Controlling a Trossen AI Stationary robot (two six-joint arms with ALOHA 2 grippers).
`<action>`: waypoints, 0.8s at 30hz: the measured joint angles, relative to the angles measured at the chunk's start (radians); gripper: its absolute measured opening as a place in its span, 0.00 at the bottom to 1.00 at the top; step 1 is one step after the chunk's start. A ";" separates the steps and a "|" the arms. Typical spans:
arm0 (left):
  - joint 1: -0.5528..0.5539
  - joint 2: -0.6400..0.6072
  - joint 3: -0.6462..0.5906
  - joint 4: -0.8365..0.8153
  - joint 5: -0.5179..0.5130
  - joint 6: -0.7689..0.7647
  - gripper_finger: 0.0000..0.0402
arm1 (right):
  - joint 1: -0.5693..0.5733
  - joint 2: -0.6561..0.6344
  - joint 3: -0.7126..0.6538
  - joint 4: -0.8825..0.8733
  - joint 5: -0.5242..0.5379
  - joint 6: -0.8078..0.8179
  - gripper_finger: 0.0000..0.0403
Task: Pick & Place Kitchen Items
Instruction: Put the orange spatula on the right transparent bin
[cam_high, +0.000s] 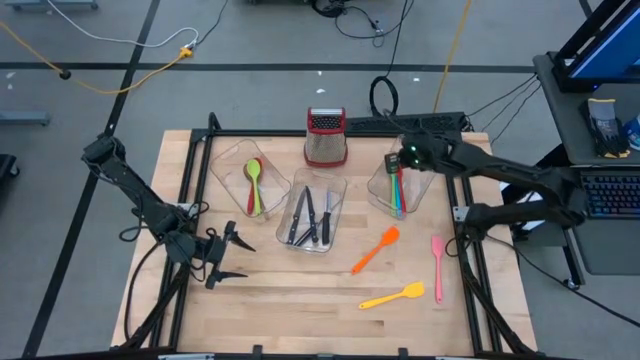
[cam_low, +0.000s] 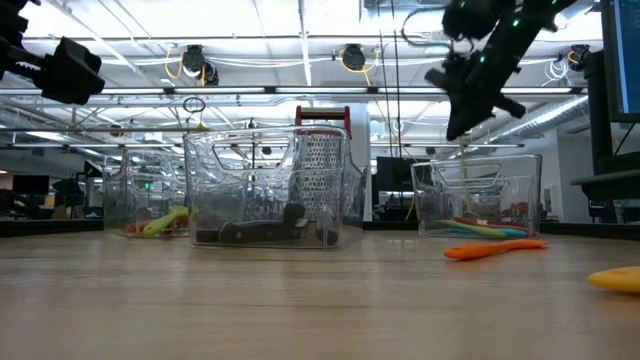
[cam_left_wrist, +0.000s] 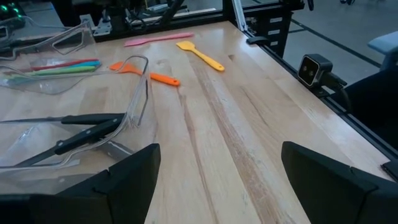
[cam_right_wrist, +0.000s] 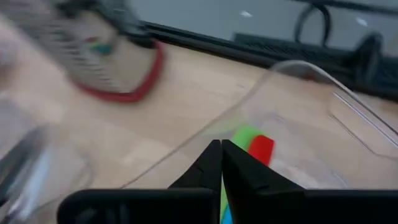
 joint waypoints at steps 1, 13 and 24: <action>0.000 0.000 0.000 -0.003 0.000 0.000 0.84 | 0.017 -0.020 0.000 0.000 -0.002 -0.016 0.01; 0.001 0.000 0.000 0.014 -0.002 -0.003 0.84 | 0.280 -0.159 0.000 0.003 -0.112 -0.218 0.00; 0.056 -0.002 0.000 0.121 0.130 0.117 0.84 | 0.472 -0.172 0.000 0.027 -0.314 -0.375 0.00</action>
